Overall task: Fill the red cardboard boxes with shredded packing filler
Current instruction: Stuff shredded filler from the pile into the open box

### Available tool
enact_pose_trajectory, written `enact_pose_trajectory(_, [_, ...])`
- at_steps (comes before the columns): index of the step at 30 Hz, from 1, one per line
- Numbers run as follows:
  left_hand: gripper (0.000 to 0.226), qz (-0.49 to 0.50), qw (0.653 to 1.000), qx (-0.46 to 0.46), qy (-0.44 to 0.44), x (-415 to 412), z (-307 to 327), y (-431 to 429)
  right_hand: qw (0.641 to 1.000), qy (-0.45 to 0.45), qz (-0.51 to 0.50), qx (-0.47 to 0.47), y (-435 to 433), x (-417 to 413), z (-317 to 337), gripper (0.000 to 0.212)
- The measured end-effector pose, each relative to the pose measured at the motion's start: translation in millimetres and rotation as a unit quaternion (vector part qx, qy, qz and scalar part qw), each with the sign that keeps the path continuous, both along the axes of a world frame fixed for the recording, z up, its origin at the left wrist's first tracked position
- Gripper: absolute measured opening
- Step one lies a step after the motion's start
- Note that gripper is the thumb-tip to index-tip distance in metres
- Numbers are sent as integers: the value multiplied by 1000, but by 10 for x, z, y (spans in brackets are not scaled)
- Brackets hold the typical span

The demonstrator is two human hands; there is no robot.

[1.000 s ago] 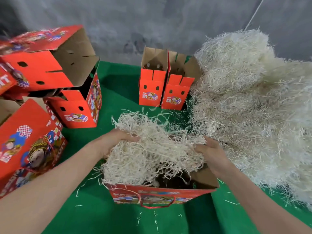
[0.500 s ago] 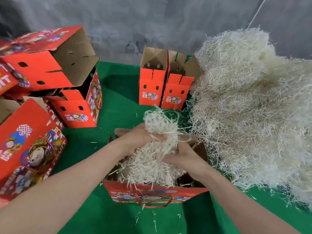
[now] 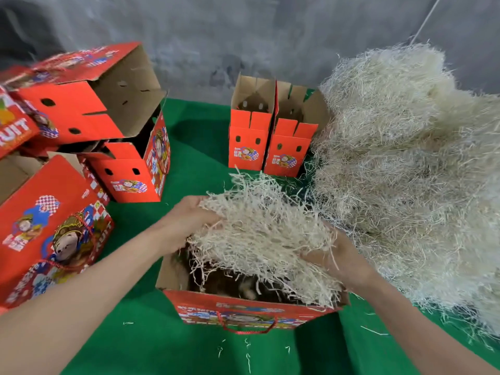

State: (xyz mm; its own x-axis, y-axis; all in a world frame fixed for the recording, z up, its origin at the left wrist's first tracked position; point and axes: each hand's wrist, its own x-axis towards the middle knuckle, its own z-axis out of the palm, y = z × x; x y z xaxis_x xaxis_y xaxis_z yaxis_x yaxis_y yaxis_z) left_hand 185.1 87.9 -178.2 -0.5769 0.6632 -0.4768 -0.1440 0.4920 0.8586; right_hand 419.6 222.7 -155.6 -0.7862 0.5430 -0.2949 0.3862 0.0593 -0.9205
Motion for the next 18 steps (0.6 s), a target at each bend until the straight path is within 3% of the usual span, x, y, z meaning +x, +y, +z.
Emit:
enact_pose_trajectory(4, [71, -27, 998, -15, -59, 49, -36, -122, 988, -121, 43, 86, 41, 33, -66, 65])
enact_pose_trajectory(7, [23, -50, 965, 82, -245, 250, 38, -72, 991, -45, 110, 63, -6, -115, -144, 58])
enact_pose_trajectory(8, [15, -47, 960, 92, -260, 305, 26, -36, 992, -35, 114, 47, -49, -158, -131, 59])
enact_pose_trajectory(9, [13, -54, 971, 72, -223, 347, 7, 0, 992, -38, 113, 40, -46, -188, -150, 57])
enact_pose_trajectory(11, [32, -84, 996, -4, -35, 326, -59, 12, 989, -40, 125, 63, 14, -213, -188, 46])
enact_pose_trajectory(13, [56, -105, 987, -37, 119, 216, -75, -55, 981, -88, 131, 112, 129, -187, -232, 44])
enact_pose_trajectory(15, [61, -107, 977, -28, 183, 135, -96, -126, 981, -103, 129, 104, 212, -162, -240, 60])
enact_pose_trajectory(18, [38, -177, 968, 1, 179, 303, -176, -3, 980, -39, 193, 4, 40, -350, -212, 72])
